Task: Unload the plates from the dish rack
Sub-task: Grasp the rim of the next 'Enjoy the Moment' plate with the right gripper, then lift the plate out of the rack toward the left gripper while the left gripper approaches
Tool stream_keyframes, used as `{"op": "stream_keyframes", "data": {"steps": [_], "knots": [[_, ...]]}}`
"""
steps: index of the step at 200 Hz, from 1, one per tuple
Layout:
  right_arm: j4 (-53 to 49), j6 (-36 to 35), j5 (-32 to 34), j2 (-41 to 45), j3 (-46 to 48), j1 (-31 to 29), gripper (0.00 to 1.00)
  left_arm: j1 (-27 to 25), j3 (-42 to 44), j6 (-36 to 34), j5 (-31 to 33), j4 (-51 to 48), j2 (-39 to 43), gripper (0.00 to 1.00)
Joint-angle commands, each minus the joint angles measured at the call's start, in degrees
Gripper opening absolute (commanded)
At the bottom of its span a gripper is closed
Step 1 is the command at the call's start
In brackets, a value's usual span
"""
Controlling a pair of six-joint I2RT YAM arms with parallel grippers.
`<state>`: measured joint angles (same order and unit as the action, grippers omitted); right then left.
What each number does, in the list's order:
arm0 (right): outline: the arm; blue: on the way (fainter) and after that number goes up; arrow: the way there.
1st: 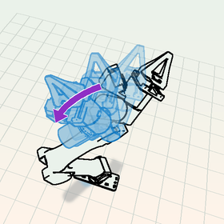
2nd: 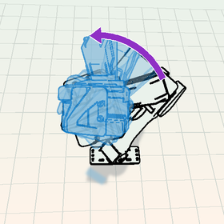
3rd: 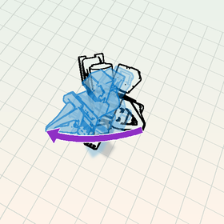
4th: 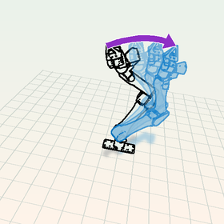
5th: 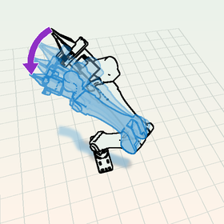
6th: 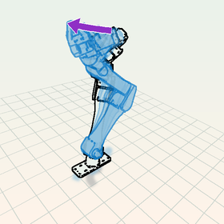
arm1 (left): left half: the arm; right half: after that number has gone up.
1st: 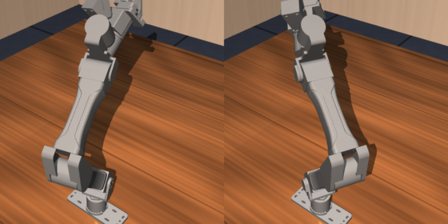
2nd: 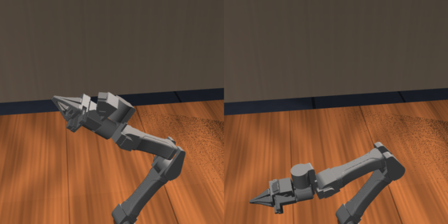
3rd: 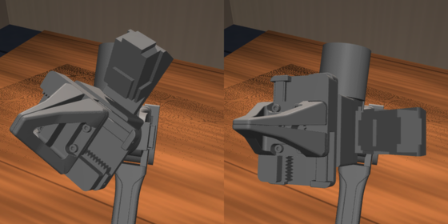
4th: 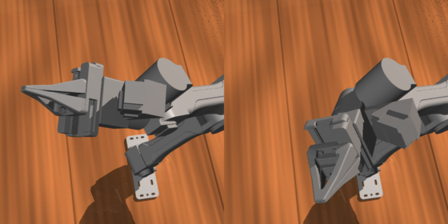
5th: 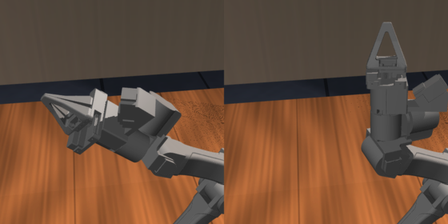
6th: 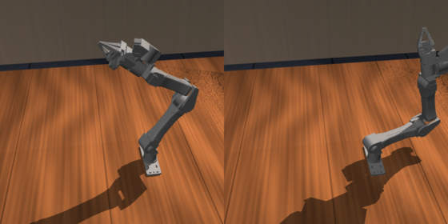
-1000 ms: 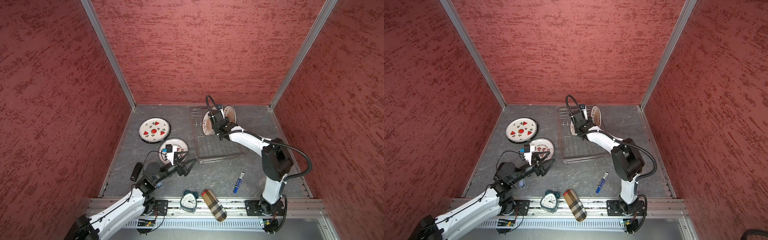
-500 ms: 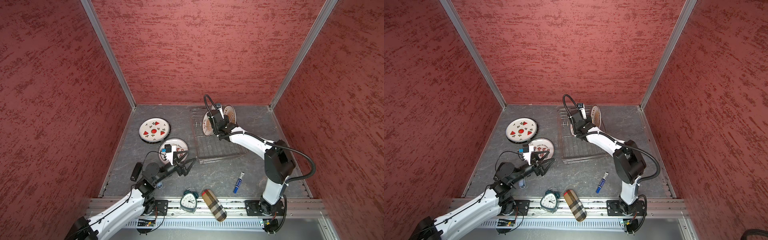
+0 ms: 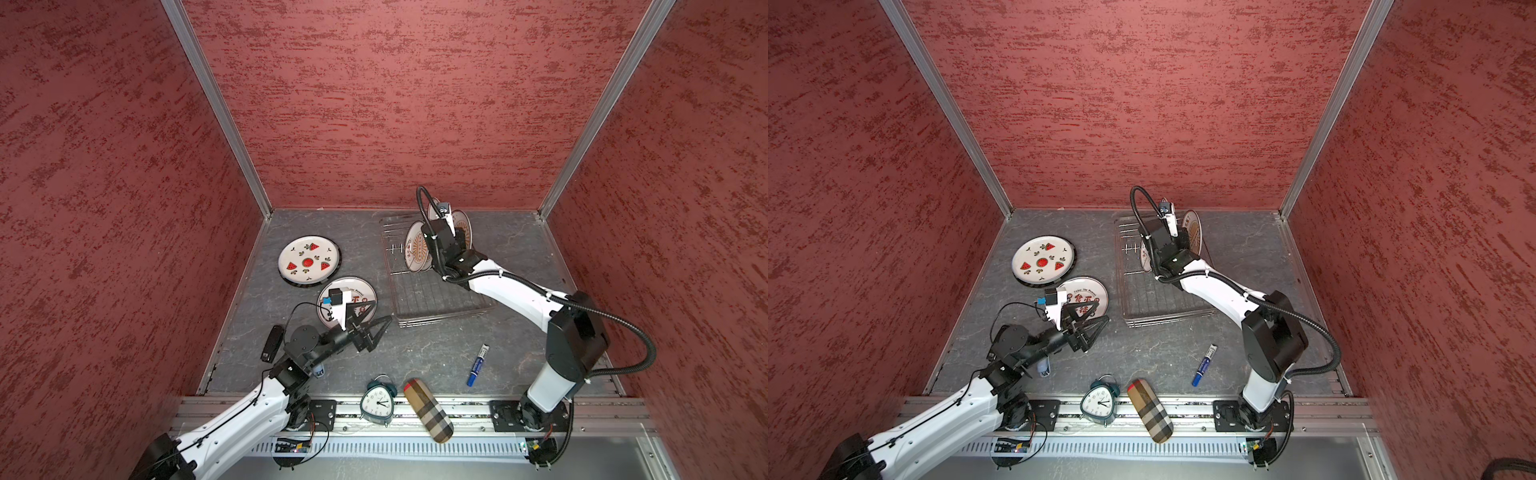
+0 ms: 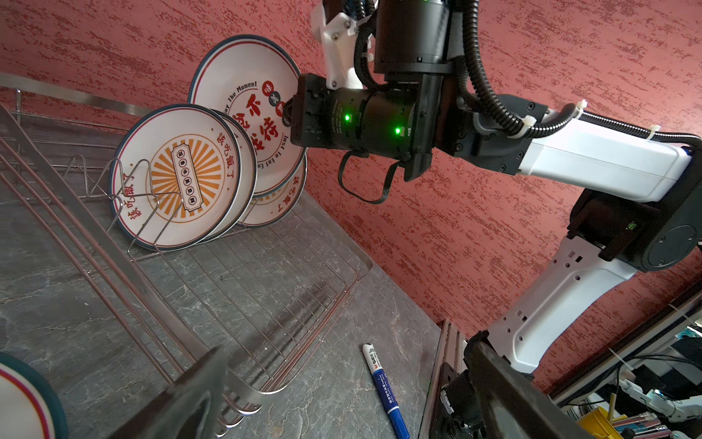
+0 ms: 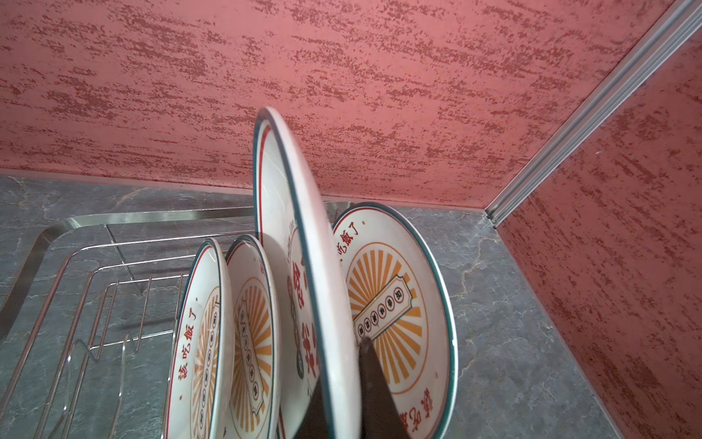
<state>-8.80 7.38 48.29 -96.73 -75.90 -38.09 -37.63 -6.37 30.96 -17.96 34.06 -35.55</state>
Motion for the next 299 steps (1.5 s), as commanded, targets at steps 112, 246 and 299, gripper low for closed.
{"op": "stream_keyframes", "data": {"steps": [112,246,299], "knots": [[21.2,-4.18,-1.92,25.88,20.8,-0.24,0.0,-0.52,0.57,-2.99,6.19,-0.06,0.33,0.99],[26.96,10.29,-37.05,53.95,42.68,0.38,0.0,-0.69,0.66,-3.18,4.66,3.03,-2.11,0.99],[36.98,15.56,-50.26,57.47,51.16,0.56,0.0,-0.87,2.54,-2.17,-0.54,13.83,-6.12,0.99]]}}
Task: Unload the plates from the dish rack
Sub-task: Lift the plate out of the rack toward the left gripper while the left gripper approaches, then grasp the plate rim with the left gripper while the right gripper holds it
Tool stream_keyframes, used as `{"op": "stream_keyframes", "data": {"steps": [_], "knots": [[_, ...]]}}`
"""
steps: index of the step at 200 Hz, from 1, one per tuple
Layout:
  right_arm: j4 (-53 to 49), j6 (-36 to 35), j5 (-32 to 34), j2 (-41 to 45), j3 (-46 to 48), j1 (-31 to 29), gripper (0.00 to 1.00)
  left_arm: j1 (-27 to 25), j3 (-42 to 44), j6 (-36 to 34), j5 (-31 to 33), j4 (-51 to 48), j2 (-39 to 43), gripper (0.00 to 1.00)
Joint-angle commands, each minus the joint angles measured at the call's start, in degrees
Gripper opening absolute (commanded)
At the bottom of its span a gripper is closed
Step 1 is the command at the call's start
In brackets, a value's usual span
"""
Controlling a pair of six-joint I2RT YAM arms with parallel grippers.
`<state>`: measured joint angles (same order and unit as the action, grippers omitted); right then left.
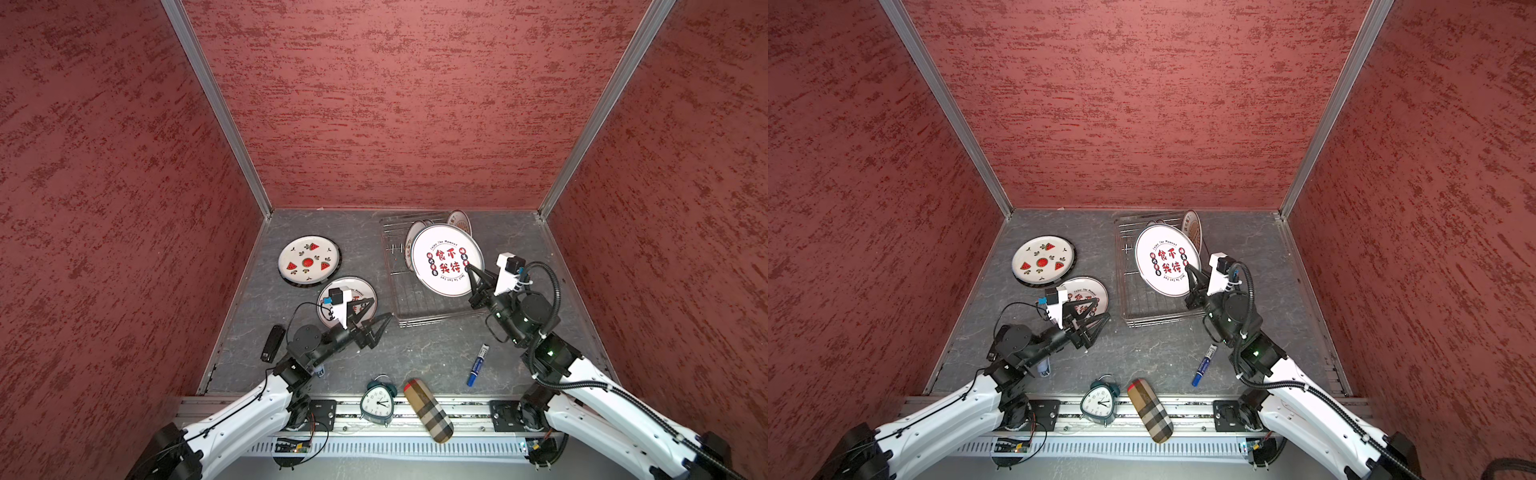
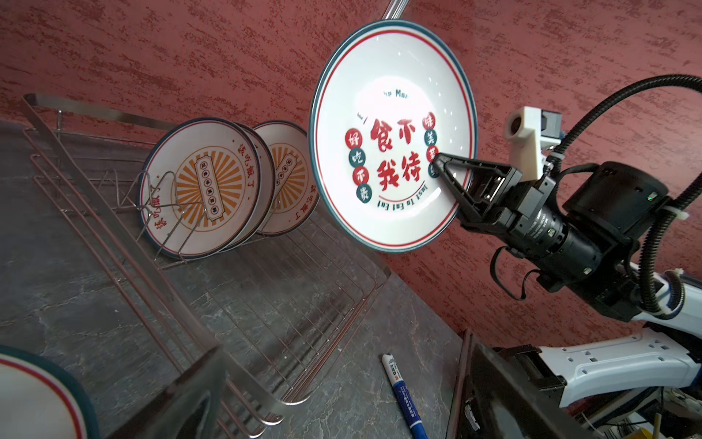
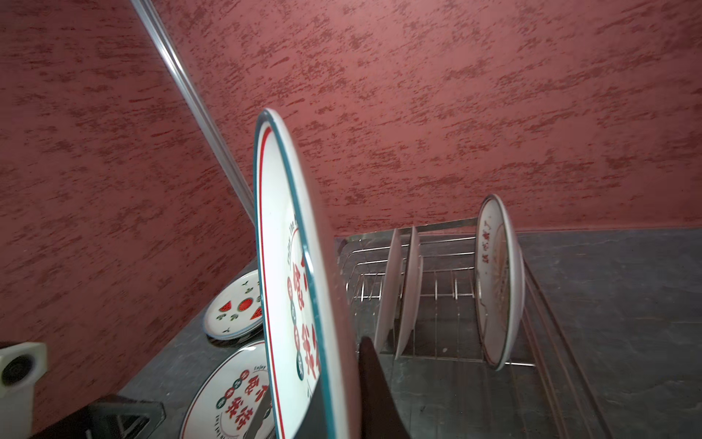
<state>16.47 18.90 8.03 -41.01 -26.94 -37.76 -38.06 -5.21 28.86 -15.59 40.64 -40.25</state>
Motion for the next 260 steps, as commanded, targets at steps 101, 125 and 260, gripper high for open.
{"op": "stream_keyframes", "data": {"steps": [101,125,260], "knots": [[36.34,15.61,-19.08,-6.21,12.38,0.05,0.0,-3.09,-2.87,0.43,-1.1,9.06,-7.07,0.99],[37.71,15.63,-19.77,-8.36,11.89,0.05,0.0,-5.72,-4.49,-1.08,2.92,6.25,-8.1,1.0],[40.13,15.22,-19.9,-12.67,12.11,-0.04,0.0,-6.23,-7.08,2.88,6.08,6.57,-13.52,0.21]]}}
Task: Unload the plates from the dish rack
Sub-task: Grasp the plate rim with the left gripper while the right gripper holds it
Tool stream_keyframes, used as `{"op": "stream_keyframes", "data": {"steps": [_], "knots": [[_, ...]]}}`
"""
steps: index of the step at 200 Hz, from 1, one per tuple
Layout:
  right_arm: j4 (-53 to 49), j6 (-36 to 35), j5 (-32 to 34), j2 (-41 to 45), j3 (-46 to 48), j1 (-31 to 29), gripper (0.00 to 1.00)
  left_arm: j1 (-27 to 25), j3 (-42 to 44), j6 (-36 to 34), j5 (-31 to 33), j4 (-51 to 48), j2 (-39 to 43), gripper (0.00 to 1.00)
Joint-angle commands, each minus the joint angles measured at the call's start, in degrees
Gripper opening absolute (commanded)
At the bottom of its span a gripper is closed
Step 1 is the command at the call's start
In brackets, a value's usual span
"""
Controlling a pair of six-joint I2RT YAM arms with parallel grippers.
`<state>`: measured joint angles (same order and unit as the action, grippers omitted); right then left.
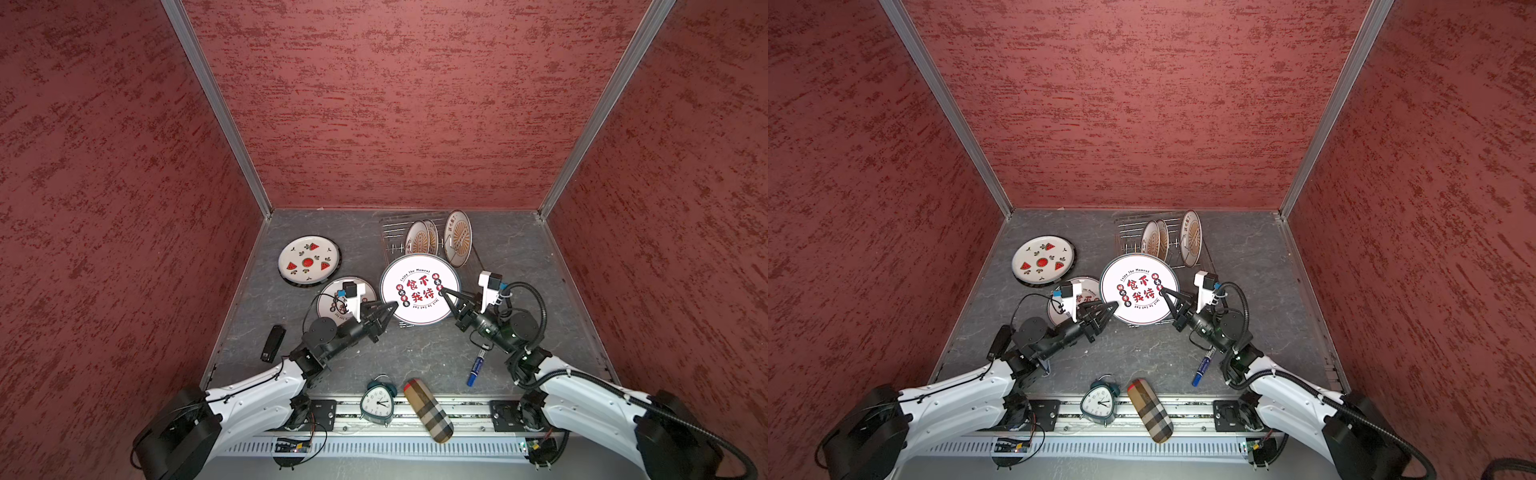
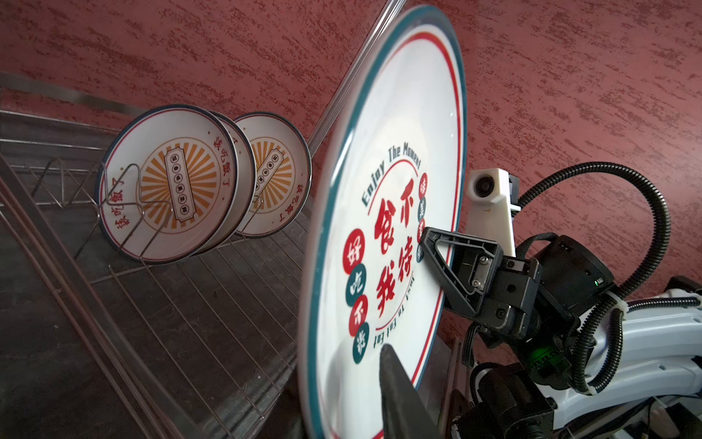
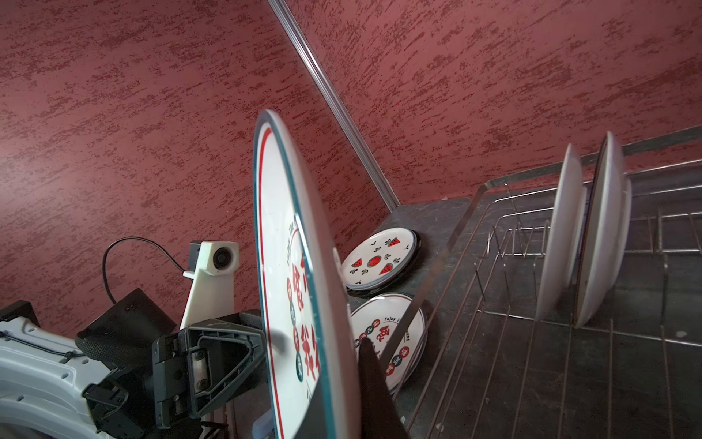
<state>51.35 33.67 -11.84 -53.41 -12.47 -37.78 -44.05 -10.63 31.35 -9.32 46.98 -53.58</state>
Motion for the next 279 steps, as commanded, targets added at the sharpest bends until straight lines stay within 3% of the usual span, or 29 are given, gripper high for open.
{"op": "stream_keyframes", "data": {"steps": [1,104,186,217,248,267,279], "knots": [[5.29,0.44,-0.03,-0.33,-2.33,-0.01,0.0,-0.2,-1.66,0.38,-0.18,0.18,-0.2,0.21],[6.39,-0.36,-0.91,-4.66,-3.4,-0.06,0.0,-0.27,-2.87,3.11,-0.34,-0.28,-2.08,0.0],[7.09,-0.14,-0.82,-4.78,-3.0,-0.01,0.09,-0.24,-2.28,4.41,1.93,-1.26,-0.11,0.0],[7.36,0.42,-0.09,-4.64,-2.74,-0.01,0.19,-0.24,-2.21,4.69,2.99,-2.86,0.92,0.0],[7.63,0.87,0.89,-5.11,-2.78,-0.01,0.23,-0.07,-1.67,4.94,3.61,-3.08,1.7,0.0],[7.79,0.96,0.89,-5.39,-2.86,-0.01,0.31,0.1,-1.49,5.12,4.16,-3.51,2.37,0.0],[7.88,1.17,0.75,-5.48,-2.91,-0.01,0.42,0.28,-1.32,5.3,4.4,-4.08,2.79,0.0]]}}
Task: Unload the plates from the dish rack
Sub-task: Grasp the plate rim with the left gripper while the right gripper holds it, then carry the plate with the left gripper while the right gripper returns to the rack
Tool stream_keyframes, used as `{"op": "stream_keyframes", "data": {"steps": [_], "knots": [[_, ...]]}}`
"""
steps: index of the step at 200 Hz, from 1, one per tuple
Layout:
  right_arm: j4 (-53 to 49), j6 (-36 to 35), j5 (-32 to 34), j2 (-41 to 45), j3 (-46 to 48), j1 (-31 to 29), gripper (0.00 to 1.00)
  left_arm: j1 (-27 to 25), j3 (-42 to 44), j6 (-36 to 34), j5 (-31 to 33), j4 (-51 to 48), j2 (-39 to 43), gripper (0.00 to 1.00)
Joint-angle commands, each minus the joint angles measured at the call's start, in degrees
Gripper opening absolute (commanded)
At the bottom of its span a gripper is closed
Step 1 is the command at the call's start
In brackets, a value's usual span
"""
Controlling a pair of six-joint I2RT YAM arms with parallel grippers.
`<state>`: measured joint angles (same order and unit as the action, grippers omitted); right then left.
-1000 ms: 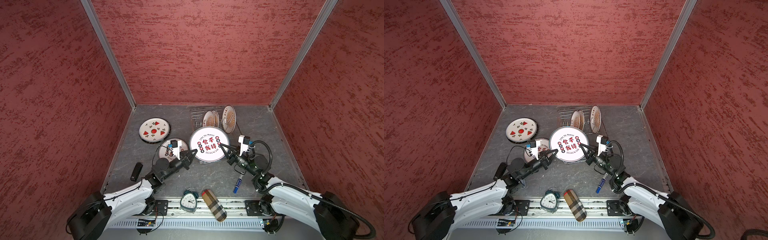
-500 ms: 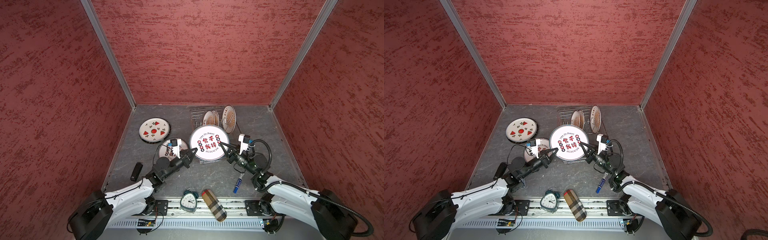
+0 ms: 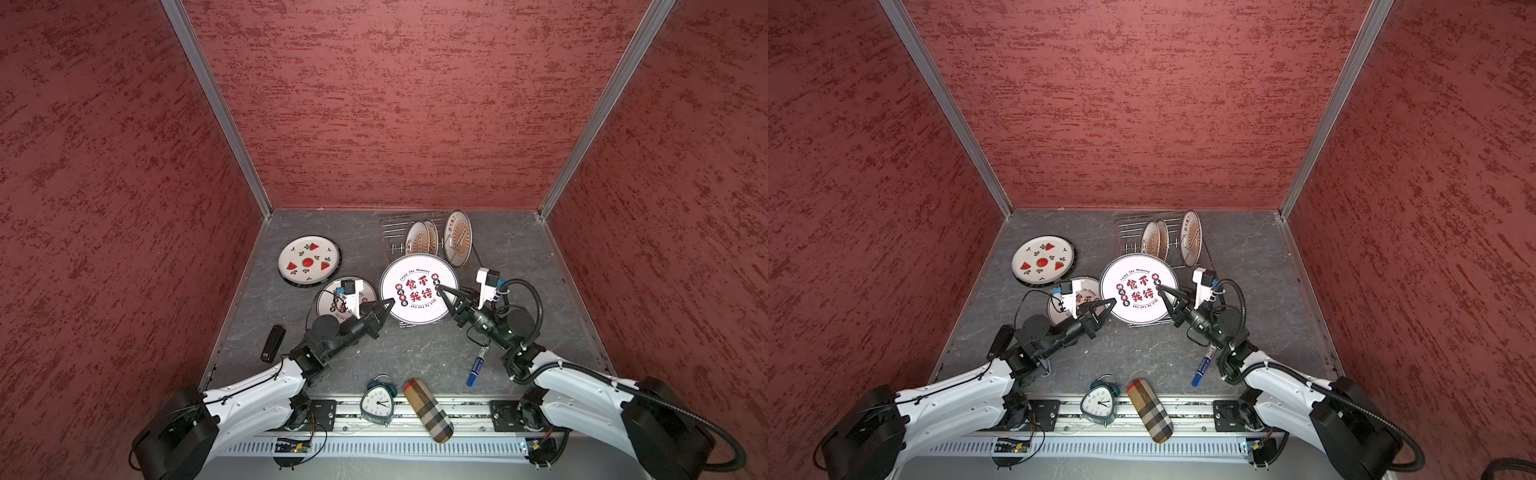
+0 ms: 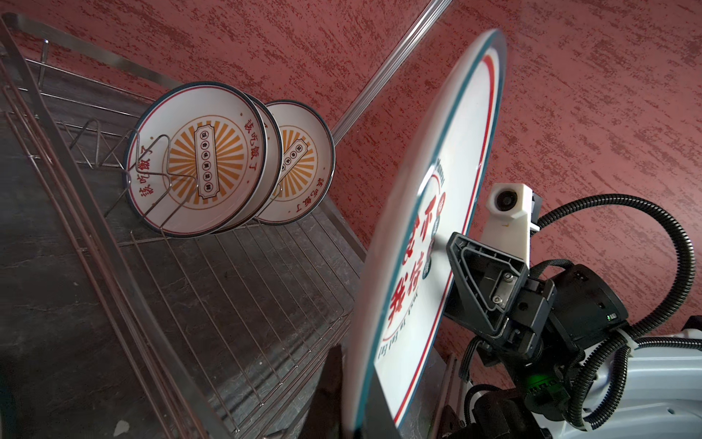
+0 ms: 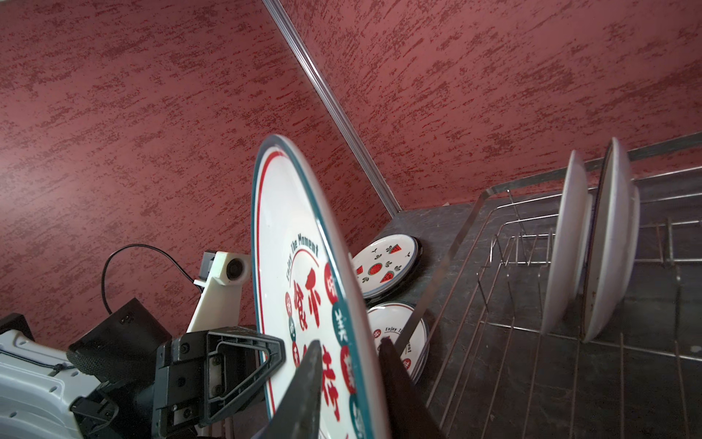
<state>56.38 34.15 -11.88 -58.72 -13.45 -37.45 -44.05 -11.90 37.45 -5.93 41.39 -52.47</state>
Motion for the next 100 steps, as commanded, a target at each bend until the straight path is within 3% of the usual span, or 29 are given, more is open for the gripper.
{"op": "stream_keyframes", "data": {"steps": [1,32,59,67,100], "knots": [[2.85,0.67,0.8,-0.17,-1.93,-0.34,0.43,0.28,-0.05,-0.8,1.01,1.51,1.67,0.0],[2.99,1.72,1.95,-0.08,-1.93,-0.34,0.8,0.85,0.61,-0.18,2.22,0.11,3.19,0.0],[3.82,2.76,3.67,0.03,-1.58,-0.34,0.9,1.84,1.14,0.79,3.4,-1.97,5.53,0.0],[3.69,2.85,4.06,0.16,-1.59,-0.34,0.98,2.23,1.26,1.01,3.8,-2.88,6.37,0.0],[1.0,2.06,3.45,0.36,-2.97,-0.34,0.99,4.72,2.12,3.16,4.08,-6.67,10.53,0.0]]}}
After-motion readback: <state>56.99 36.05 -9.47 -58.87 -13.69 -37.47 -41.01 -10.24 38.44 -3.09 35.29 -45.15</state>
